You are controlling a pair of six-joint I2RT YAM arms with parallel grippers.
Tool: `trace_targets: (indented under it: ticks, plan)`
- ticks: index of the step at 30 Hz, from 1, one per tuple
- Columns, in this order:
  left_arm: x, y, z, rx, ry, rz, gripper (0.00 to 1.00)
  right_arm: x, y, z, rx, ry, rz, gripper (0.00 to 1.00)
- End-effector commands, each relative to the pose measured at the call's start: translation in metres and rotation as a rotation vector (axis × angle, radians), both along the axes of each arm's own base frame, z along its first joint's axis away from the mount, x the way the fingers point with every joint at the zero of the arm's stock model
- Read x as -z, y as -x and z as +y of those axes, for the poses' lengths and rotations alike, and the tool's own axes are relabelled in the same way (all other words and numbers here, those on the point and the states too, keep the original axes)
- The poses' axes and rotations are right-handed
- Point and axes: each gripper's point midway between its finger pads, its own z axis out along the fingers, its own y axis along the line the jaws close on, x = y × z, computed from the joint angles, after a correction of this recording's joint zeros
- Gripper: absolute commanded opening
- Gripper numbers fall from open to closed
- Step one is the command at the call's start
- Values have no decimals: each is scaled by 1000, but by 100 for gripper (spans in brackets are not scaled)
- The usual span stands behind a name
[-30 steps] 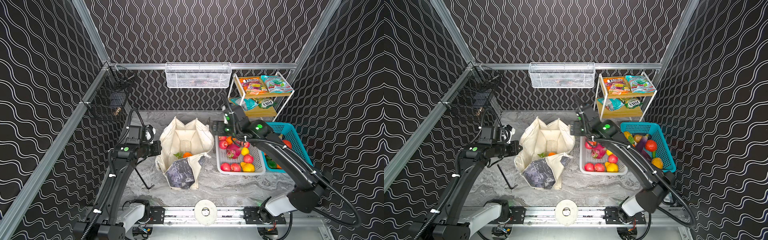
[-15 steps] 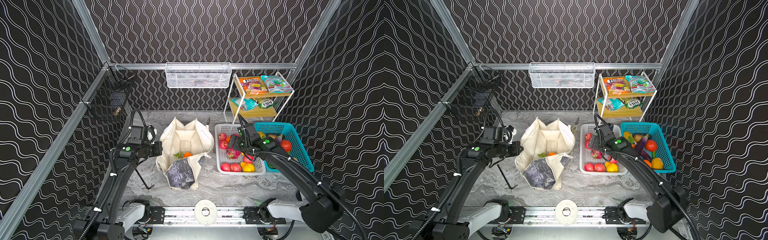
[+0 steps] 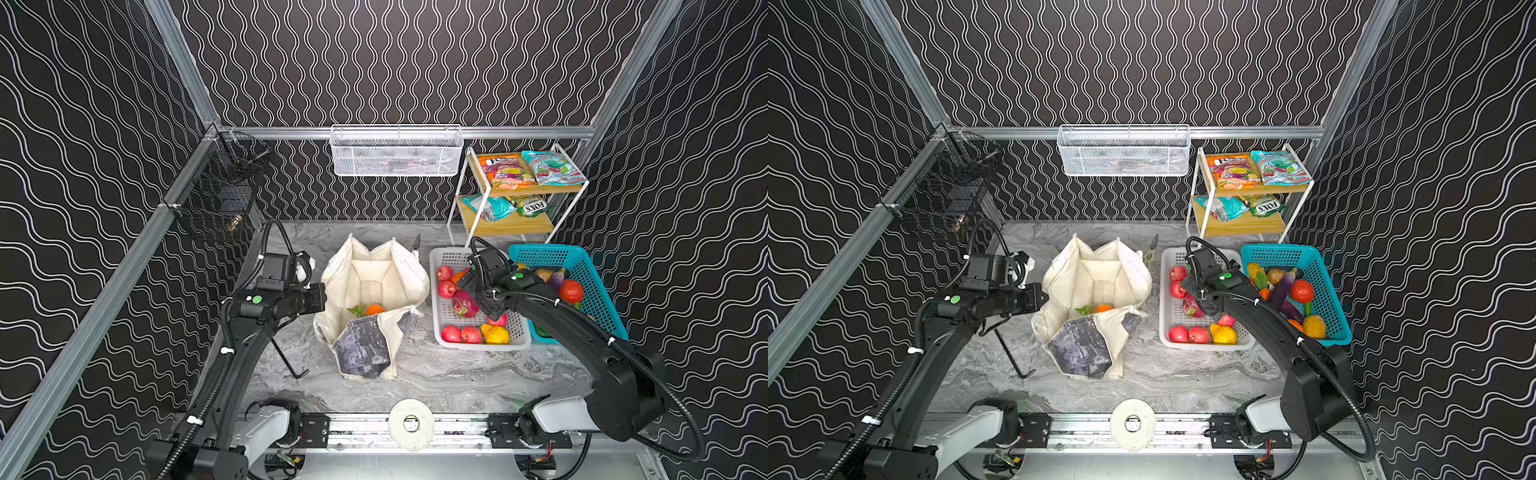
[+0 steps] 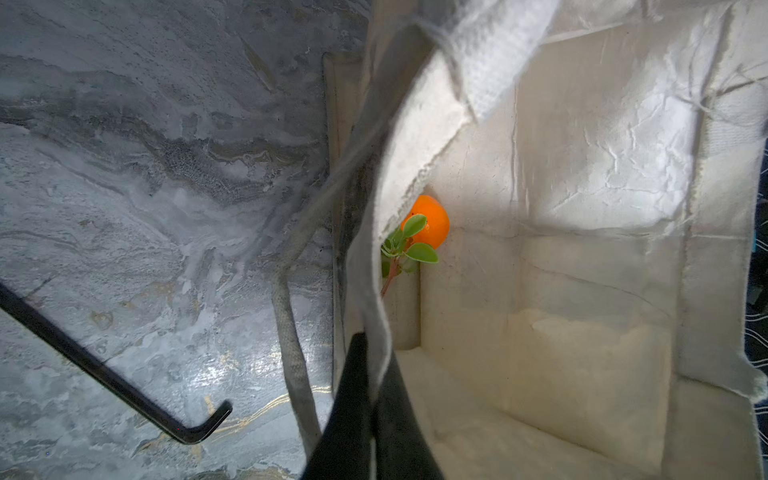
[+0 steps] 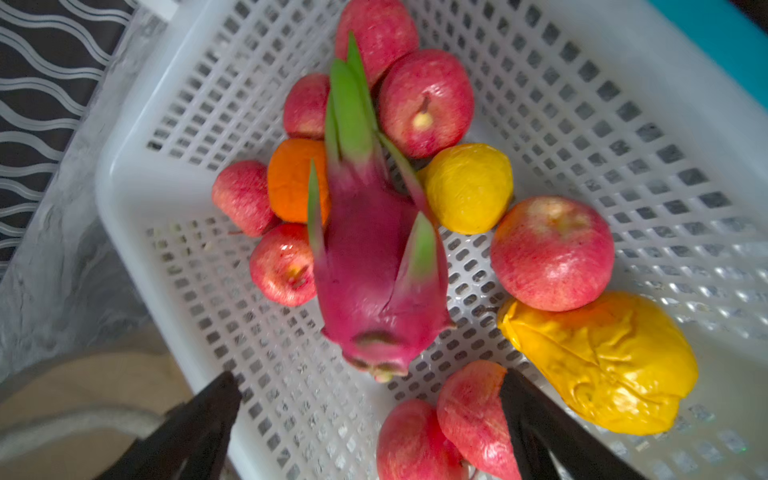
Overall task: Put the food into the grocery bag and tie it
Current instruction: 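Move the right gripper over the white basket and grasp the pink dragon fruit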
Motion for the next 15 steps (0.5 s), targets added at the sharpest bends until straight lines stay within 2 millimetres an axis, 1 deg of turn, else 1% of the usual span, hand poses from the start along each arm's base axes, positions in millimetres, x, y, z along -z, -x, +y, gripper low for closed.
trace_targets:
  ticks: [1, 2, 3, 4, 9, 15]
  plan:
    - [0, -2, -5, 5, 28, -3, 0, 5, -3, -3, 46, 1, 9, 99]
    - [0, -2, -5, 5, 28, -4, 0, 8, -4, -1, 37, 0, 15, 99]
    - [0, -2, -5, 5, 29, -5, 0, 11, -6, -8, 52, -1, 23, 99]
    - [0, -1, -6, 8, 29, -4, 0, 13, -8, -9, 52, -1, 29, 99]
    - [1, -1, -6, 10, 28, -8, 0, 21, -11, -11, 43, 4, 42, 99]
    - [2, -1, -7, 10, 30, -9, 0, 28, -16, -8, 16, -9, 34, 99]
